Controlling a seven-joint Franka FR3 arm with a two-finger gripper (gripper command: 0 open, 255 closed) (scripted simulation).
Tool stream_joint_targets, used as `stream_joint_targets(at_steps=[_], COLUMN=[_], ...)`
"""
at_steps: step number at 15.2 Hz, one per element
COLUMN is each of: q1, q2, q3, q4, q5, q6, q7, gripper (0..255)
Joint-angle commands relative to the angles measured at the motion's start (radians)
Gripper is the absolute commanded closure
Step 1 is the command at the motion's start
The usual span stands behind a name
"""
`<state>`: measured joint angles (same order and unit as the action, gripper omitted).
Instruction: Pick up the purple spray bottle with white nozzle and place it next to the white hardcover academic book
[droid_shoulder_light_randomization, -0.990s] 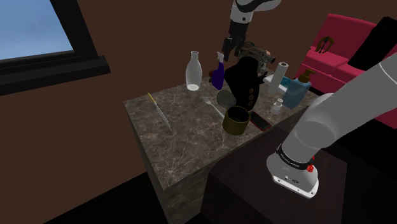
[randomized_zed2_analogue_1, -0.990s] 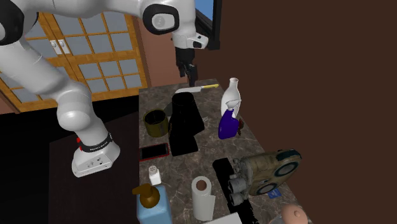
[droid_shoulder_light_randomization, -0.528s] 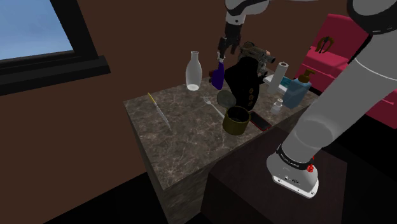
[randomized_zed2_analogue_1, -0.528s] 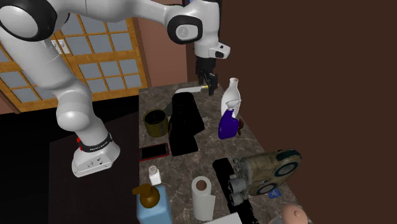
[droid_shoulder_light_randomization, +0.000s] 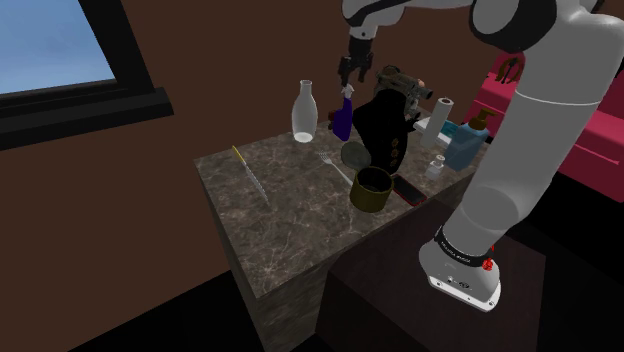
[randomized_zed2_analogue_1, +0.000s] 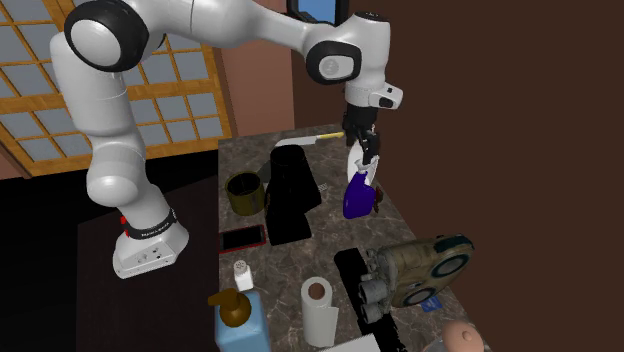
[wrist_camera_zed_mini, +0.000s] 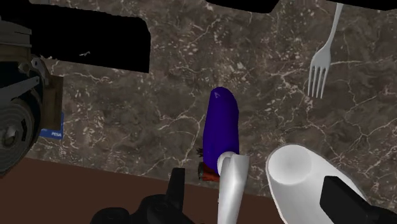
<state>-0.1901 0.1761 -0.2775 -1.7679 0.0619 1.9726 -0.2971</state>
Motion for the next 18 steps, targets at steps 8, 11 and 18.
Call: stream_joint_targets(at_steps=[8,11,18], q1=[-0.009,-0.009,-0.009], q2=[0.072,0.073,0.072], q3=[0.001,0.001,0.001], q4=[-0.026,-0.026,-0.026], q5=[0.023,0.023,0.023], q6=[0.097,0.097,0.097], q7=[-0.011,-0.012,-0.012], gripper=[0,0,255])
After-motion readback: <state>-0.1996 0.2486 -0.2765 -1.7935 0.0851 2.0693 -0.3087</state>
